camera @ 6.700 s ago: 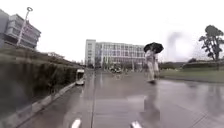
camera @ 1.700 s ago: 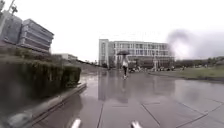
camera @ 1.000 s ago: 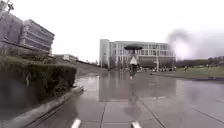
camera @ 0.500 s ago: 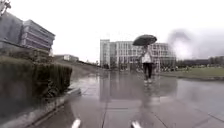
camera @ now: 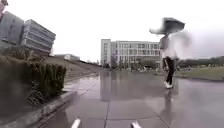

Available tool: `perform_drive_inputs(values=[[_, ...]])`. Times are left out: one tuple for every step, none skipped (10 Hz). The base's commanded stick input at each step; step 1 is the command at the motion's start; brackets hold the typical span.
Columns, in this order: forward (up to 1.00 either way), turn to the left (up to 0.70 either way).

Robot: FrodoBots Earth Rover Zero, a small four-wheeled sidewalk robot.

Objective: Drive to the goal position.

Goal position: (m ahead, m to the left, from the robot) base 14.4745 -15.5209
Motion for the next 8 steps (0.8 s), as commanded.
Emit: perform_drive_inputs(values=[[0.7, 0.0], [0.7, 0.0], [0.7, 0.0], [0.7, 0.0], [0.7, 0.0], [0.7, 0.0], [0.7, 0.0], [0.7, 0.0]])
